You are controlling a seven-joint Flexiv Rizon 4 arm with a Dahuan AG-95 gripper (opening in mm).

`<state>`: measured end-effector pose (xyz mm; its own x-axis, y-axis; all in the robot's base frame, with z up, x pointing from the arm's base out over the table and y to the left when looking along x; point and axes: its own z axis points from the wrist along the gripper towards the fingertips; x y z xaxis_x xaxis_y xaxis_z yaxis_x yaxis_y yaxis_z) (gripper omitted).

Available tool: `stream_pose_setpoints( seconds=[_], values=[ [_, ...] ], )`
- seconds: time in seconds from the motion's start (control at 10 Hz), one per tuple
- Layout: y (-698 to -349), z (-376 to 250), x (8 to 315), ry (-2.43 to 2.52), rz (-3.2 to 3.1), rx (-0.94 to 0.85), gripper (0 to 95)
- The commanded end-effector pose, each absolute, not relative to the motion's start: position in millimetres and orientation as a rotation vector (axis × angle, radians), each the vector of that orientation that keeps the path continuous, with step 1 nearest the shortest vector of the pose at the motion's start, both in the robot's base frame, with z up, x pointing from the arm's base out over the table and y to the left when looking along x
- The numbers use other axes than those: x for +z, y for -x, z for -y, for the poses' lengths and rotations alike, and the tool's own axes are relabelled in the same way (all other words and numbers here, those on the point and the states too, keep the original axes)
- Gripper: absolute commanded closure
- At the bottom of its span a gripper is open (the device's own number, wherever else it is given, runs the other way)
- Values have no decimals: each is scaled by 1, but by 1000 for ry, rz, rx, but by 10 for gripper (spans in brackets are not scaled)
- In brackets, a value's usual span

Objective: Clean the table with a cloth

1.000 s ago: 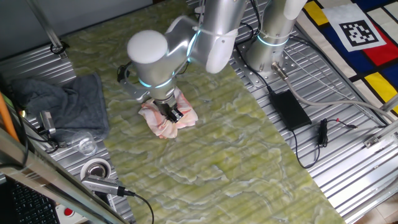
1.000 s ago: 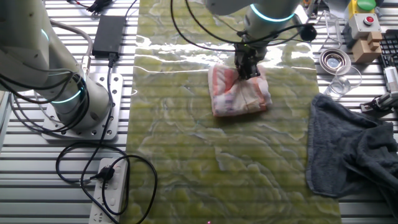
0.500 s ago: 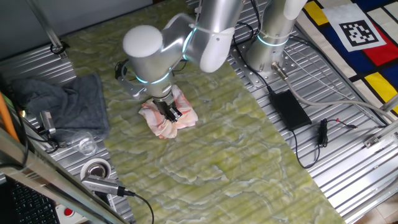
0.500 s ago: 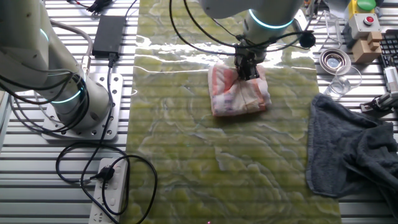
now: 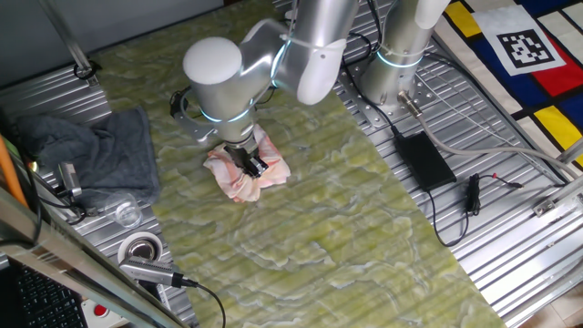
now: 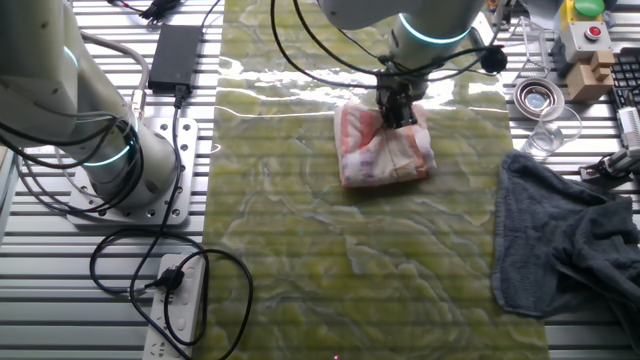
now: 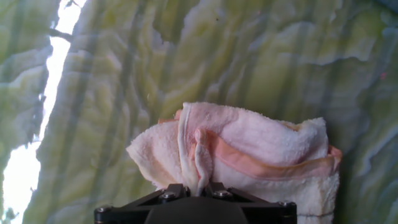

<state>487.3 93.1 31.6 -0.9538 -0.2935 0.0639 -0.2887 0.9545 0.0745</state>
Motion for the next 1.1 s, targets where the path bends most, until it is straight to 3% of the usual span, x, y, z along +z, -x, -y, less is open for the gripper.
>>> stream_pose_setpoints(
  seconds=[0.1, 1.1],
  values=[
    [-483, -95, 31, -430, 3033, -99, 950],
    [-444, -127, 30, -259, 3038, -123, 950]
  ],
)
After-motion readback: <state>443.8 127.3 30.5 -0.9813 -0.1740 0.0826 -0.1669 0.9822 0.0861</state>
